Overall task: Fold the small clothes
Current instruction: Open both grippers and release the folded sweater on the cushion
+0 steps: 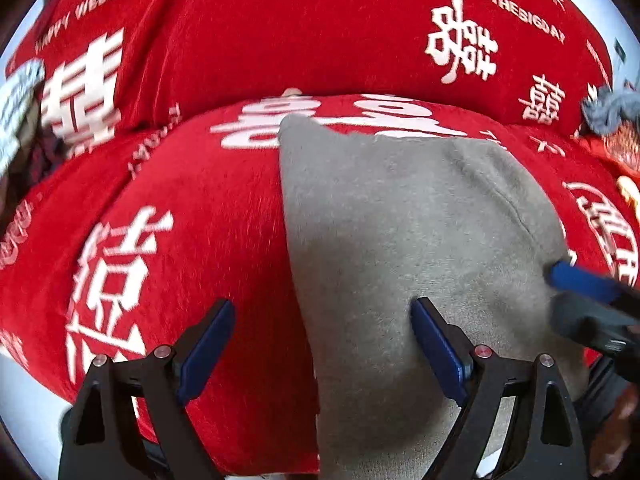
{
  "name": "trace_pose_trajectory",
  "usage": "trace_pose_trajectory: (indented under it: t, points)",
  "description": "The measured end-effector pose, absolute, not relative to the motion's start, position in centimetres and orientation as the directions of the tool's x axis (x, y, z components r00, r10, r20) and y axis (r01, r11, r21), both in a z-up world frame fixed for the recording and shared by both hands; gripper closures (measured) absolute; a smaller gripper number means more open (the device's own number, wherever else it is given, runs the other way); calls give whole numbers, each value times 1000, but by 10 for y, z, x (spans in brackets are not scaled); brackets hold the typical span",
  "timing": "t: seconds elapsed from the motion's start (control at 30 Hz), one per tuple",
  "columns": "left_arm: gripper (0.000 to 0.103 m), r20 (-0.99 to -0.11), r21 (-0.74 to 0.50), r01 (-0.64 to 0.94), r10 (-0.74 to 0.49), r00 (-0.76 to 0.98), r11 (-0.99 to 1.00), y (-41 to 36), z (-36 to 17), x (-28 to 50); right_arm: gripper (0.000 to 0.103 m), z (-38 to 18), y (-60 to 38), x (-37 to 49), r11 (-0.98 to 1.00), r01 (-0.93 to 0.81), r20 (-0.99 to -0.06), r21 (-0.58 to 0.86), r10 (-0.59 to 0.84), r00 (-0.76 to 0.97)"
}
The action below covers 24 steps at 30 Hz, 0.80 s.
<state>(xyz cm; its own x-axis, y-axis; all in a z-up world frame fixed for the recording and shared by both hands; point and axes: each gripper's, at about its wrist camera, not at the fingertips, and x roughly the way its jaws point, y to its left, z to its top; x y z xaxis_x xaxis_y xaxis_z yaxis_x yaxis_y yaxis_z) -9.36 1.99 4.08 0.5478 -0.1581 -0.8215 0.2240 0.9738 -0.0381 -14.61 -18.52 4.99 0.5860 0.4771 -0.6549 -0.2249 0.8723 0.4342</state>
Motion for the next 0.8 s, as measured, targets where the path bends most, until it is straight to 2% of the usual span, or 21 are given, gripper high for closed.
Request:
trace_pose_trajectory:
  t: [0.1,0.2,0.33,0.47,0.53,0.6,0.8]
  points:
    - [13,-829,-26,217,-143,541,976,16,42,-94,41,37,-199,-144,846,-215,-640,487,514,571]
    - [13,-818,15,220,-115,563,975,9,48,-97,41,41,-198,-143,851,-222,-649,476,510,564]
    - [13,-792,-50,220,-173,585,974,10,62,-91,40,54,-196,-140,842,-246,-624,481,525,579]
    - [13,-831,-26,196,-130,541,980,10,51,-61,40,57,-194,-115,836,-241,-634,492,534,559]
    - [13,-857,-78,204,-170,487,976,12,41,-48,40,47,-194,-102,836,-221,-662,502,536,524]
    - [0,-863,-104,193,-185,470,976,17,36,-42,40,37,-195,-92,826,-218,-671,520,552,494]
    - [0,-856,-114,217,-207,473,969,21,43,-32,40,49,-193,-80,834,-235,-683,499,545,485]
